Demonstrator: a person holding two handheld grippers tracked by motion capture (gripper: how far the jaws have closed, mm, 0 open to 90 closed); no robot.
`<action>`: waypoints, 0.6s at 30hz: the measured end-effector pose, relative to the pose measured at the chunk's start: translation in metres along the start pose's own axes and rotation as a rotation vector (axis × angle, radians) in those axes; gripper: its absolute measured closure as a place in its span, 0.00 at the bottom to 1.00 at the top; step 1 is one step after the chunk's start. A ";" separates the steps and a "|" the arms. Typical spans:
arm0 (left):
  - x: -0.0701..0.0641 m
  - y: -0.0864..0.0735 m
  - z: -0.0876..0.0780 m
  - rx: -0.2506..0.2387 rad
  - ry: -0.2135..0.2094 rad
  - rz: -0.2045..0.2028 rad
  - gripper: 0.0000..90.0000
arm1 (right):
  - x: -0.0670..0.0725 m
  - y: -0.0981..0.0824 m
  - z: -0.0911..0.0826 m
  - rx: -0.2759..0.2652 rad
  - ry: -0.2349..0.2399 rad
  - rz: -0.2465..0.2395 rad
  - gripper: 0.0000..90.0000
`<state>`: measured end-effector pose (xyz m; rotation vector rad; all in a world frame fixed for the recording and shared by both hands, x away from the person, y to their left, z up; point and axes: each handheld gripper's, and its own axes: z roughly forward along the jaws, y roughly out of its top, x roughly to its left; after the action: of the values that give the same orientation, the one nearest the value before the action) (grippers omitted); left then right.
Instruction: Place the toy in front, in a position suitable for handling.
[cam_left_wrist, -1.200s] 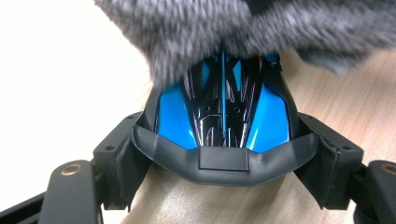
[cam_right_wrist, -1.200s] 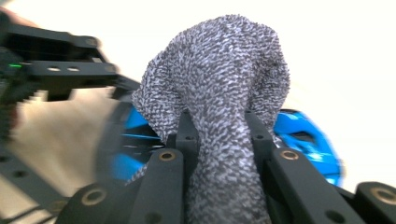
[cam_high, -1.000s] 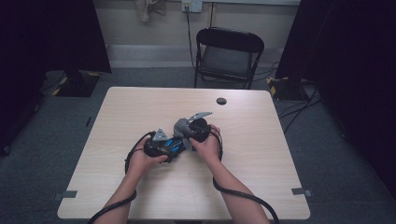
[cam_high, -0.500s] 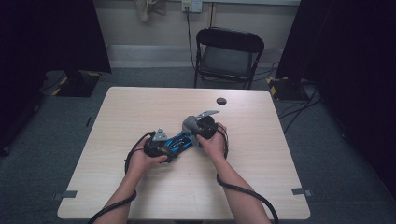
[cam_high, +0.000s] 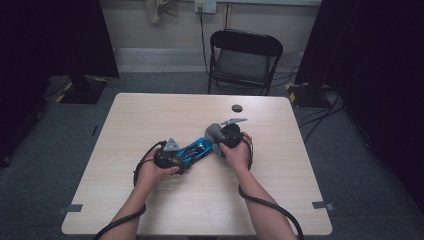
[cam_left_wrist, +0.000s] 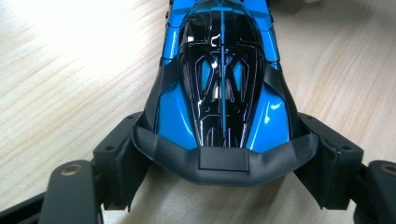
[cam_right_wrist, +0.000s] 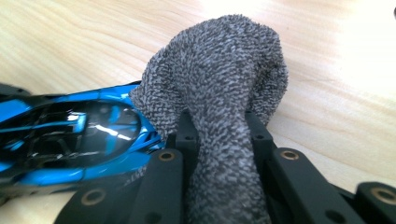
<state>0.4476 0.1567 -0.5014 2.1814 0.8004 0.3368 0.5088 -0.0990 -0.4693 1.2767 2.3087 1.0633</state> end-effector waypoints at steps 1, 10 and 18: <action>0.000 0.000 0.000 0.001 0.000 0.000 0.27 | 0.003 0.001 -0.003 -0.003 0.007 -0.013 0.82; 0.000 0.000 0.000 0.000 0.000 0.000 0.27 | 0.037 0.011 -0.014 -0.031 0.089 -0.081 0.82; 0.000 0.000 0.000 0.001 0.000 0.000 0.27 | 0.058 0.020 -0.015 -0.037 0.132 -0.124 0.82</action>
<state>0.4475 0.1567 -0.5013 2.1823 0.8002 0.3364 0.4800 -0.0516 -0.4396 1.0643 2.4170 1.1735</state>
